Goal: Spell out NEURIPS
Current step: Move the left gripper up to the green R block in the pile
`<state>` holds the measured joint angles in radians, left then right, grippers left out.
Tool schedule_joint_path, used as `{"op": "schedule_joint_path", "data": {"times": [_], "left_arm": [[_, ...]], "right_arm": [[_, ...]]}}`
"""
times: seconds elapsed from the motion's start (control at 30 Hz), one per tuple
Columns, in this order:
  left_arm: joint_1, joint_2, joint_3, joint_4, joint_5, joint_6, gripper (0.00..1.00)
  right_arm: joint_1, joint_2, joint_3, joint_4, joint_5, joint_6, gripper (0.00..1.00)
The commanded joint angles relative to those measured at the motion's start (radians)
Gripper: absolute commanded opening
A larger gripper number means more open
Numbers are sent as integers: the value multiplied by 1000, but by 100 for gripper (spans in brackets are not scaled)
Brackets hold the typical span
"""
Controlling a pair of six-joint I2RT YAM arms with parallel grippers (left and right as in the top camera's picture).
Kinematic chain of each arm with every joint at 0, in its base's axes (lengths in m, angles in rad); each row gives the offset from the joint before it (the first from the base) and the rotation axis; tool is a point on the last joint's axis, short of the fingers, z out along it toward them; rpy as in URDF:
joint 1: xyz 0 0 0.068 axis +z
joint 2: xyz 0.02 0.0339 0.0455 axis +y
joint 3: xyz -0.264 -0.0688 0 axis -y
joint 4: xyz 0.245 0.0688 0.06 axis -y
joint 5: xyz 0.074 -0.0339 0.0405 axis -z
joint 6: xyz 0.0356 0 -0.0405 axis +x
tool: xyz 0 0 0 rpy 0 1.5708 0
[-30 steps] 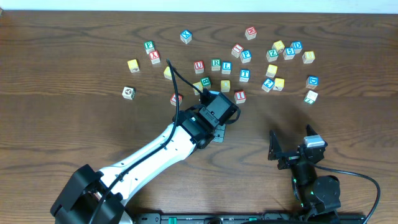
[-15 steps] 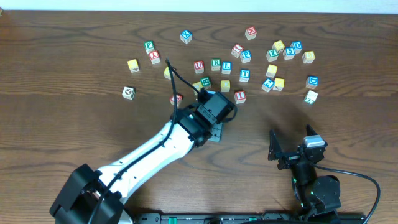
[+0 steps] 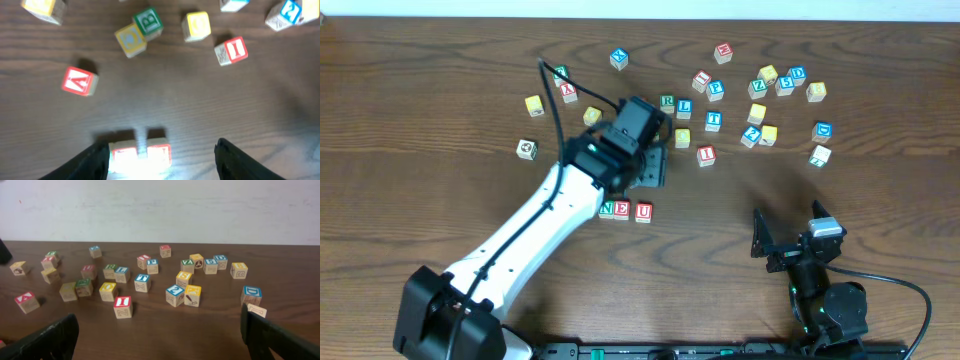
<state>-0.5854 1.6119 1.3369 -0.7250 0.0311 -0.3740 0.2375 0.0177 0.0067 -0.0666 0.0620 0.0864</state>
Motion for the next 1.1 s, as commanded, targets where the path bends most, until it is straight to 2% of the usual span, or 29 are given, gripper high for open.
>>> {"op": "schedule_joint_path", "data": {"times": [0.0, 0.23, 0.53, 0.73, 1.07], "left_arm": [[35, 45, 127, -55, 40, 60, 66], [41, 267, 458, -234, 36, 89, 67], [49, 558, 785, -348, 37, 66, 67], [50, 674, 836, -325, 45, 62, 73], [51, 737, 836, -150, 49, 59, 73]], "right_arm": [[-8, -2, -1, -5, -2, -5, 99], [-8, -2, -1, -5, -2, -5, 99], [-8, -2, -1, -5, -2, -5, 99], [-8, -2, -1, -5, -2, -6, 99], [-8, -2, -1, -4, -2, -6, 99]]}}
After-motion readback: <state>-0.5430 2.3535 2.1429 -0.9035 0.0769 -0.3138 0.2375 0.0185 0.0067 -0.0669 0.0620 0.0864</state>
